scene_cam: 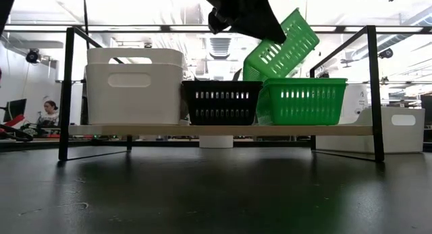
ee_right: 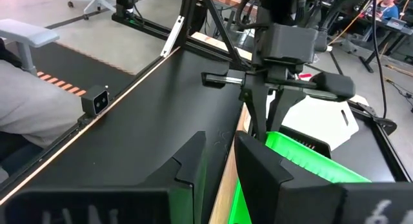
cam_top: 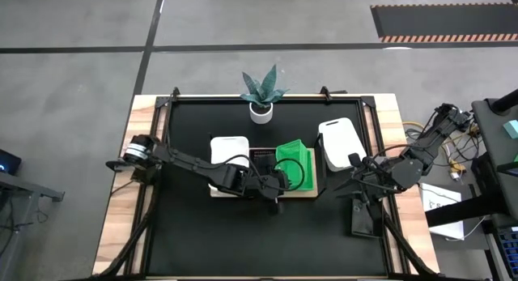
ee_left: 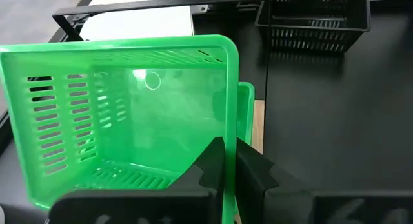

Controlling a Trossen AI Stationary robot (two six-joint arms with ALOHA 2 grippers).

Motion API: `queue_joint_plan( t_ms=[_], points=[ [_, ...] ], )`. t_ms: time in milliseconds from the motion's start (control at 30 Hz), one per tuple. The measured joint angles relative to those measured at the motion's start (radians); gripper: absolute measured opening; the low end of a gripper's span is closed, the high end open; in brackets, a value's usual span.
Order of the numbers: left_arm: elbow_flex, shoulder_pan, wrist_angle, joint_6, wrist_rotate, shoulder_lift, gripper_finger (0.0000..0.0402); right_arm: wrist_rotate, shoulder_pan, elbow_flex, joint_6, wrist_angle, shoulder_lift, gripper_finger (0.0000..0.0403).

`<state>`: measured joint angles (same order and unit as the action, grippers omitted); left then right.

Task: Stack baskets on shelf by color
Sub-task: Stack the green bin on top of the other green bins on the shelf, then stack the white bin on top of the other white bins on the shelf

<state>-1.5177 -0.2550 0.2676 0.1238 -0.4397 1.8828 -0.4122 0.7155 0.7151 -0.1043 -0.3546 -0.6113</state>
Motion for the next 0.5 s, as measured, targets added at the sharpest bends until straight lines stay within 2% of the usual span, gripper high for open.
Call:
queue_joint_plan(
  t_ms=[500],
  points=[
    [0.0,0.0,0.003,-0.001,-0.003,0.002,0.0117,0.0,0.0,0.0,0.002,-0.001,0.0,0.0084]
  ],
)
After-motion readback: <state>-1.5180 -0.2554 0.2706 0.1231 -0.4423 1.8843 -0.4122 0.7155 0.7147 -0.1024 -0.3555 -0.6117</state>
